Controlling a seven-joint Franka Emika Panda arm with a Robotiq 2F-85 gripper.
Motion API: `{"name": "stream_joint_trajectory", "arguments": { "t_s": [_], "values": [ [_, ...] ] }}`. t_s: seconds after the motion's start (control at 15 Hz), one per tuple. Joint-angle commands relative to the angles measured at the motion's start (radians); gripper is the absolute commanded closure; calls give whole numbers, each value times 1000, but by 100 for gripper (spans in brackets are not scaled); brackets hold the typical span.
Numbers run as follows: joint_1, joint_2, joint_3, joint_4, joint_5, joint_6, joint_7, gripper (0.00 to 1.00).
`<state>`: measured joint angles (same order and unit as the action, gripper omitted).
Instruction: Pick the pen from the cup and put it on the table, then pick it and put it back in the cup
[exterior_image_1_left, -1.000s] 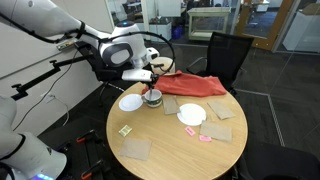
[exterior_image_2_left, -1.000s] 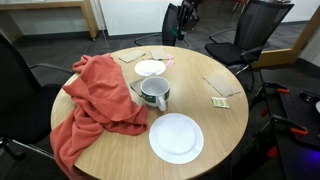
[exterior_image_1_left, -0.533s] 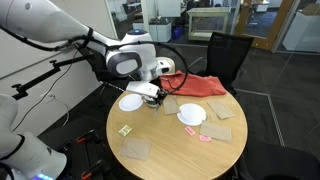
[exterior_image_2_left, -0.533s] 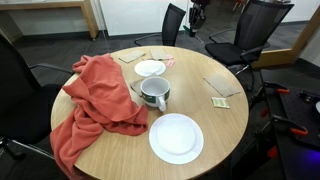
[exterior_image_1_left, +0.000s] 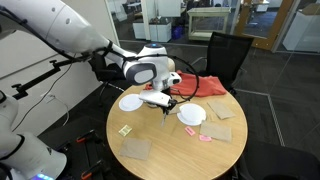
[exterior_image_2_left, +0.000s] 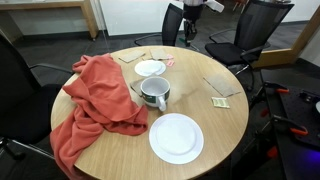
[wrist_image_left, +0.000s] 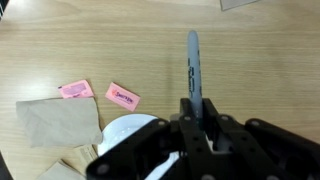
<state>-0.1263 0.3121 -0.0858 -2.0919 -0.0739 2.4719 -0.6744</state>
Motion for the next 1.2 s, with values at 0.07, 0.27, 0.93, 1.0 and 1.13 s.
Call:
{"name": "stream_joint_trajectory", "arguments": {
  "t_s": [0.07, 0.27, 0.93, 1.0, 1.13],
  "values": [
    [-11, 117, 8, 100, -65, -7, 33, 96],
    [-23, 178, 13, 136, -69, -12, 25, 96],
    [-86, 288, -4, 128, -126, 14, 14, 96],
    [-90, 296, -6, 129, -135, 12, 14, 96],
    [-93, 303, -9, 128, -151, 10, 22, 60]
  ]
}}
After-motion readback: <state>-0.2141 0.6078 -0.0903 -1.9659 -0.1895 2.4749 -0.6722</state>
